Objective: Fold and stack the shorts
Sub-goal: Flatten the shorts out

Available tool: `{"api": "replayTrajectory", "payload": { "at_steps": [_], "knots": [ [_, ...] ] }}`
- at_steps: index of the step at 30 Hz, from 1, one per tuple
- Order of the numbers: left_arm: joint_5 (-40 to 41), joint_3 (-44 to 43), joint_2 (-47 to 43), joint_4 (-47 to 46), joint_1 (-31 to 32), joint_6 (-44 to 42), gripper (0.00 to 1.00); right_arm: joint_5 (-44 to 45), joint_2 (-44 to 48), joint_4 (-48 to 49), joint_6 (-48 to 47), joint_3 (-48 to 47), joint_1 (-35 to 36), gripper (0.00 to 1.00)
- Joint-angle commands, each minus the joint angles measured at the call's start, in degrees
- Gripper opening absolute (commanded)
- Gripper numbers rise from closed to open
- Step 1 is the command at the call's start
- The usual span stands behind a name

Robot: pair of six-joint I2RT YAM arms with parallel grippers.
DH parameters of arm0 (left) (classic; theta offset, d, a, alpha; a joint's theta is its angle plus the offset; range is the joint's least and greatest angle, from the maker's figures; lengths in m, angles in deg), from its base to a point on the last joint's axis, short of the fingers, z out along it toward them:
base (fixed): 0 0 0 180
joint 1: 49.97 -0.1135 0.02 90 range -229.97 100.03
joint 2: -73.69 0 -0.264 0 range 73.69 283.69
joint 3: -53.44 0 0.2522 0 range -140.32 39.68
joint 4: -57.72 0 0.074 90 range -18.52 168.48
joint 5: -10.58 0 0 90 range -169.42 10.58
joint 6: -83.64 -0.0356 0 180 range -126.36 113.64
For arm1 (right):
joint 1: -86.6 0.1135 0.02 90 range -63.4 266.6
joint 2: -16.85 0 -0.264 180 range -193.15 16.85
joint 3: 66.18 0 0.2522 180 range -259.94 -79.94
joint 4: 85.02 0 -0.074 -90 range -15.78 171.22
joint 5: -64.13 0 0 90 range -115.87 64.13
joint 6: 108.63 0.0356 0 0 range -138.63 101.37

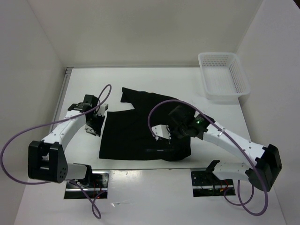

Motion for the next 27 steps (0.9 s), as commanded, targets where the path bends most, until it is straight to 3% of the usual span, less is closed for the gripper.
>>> {"api": "replayTrajectory", "payload": {
  "at_steps": [1, 8, 11, 17, 19, 27],
  "knots": [
    [1.6, -3.9, 4.7, -8.9, 3.3, -0.2, 0.34, 3.0, -3.0, 14.6, 7.7, 1.3, 0.5, 0.33],
    [4.7, -1.0, 10.0, -16.2, 8.7, -0.2, 0.35, 9.2, -5.0, 21.3, 3.9, 9.5, 0.5, 0.28],
    [5.3, -2.3, 12.5, -21.1, 8.7, -0.2, 0.35, 9.8, -5.7, 25.8, 7.9, 8.4, -1.1, 0.28],
    [4.8, -12.8, 21.8, -27.8, 8.7, -0.2, 0.45, 9.9, -10.3, 35.9, 15.1, 3.6, -9.5, 0.29],
    [5.5, -15.2, 24.5, -29.2, 8.7, -0.2, 0.45, 11.2, -12.2, 38.8, 17.2, 1.3, -11.3, 0.36],
    [0.8, -30.6, 35.9, -30.0, 8.7, -0.2, 0.48, 11.8, -22.0, 44.5, 29.8, -7.7, -21.2, 0.40]
  ]
}}
